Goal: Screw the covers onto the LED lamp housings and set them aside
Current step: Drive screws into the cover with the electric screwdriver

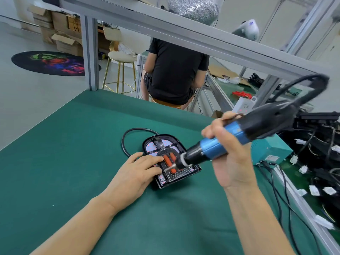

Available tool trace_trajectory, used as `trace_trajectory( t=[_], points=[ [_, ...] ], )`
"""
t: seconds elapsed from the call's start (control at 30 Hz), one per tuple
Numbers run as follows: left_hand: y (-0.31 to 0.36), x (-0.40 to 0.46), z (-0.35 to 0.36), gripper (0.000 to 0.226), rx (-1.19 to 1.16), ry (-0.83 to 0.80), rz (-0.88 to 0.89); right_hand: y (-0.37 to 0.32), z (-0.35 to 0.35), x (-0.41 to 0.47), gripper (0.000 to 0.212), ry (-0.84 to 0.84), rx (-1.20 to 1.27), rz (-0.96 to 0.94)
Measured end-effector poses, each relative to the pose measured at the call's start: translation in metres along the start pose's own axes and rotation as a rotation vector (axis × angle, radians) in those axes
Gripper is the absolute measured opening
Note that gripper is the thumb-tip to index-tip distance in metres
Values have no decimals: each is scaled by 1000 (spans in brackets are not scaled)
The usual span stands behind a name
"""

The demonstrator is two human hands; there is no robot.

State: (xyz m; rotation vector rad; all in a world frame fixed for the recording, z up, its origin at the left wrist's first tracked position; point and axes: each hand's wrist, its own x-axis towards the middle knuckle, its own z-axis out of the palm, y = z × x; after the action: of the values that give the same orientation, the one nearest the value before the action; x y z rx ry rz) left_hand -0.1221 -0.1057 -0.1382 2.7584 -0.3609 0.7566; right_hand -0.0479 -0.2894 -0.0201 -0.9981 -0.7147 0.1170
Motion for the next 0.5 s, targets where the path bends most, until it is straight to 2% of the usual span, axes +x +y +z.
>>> trace_trajectory(
  t=[0.03,0.13,0.27,0.37,0.5],
  points=[
    [-1,-1,1,15,-4,15,5,-8,-5,2,36,45,-31,-40],
    [-3,-3,2,33,-34,15,-15,-32,-22,4,33,141,-161,-140],
    [-5,-2,1,34,-115,83,-39,-57,-51,0,22,272,-183,-161],
    [-5,0,0,36,-176,144,-110,-77,-73,-5,16,326,-202,-91],
    [-5,-2,0,31,-251,164,-191,-99,-103,-6,27,421,-406,95]
  ],
)
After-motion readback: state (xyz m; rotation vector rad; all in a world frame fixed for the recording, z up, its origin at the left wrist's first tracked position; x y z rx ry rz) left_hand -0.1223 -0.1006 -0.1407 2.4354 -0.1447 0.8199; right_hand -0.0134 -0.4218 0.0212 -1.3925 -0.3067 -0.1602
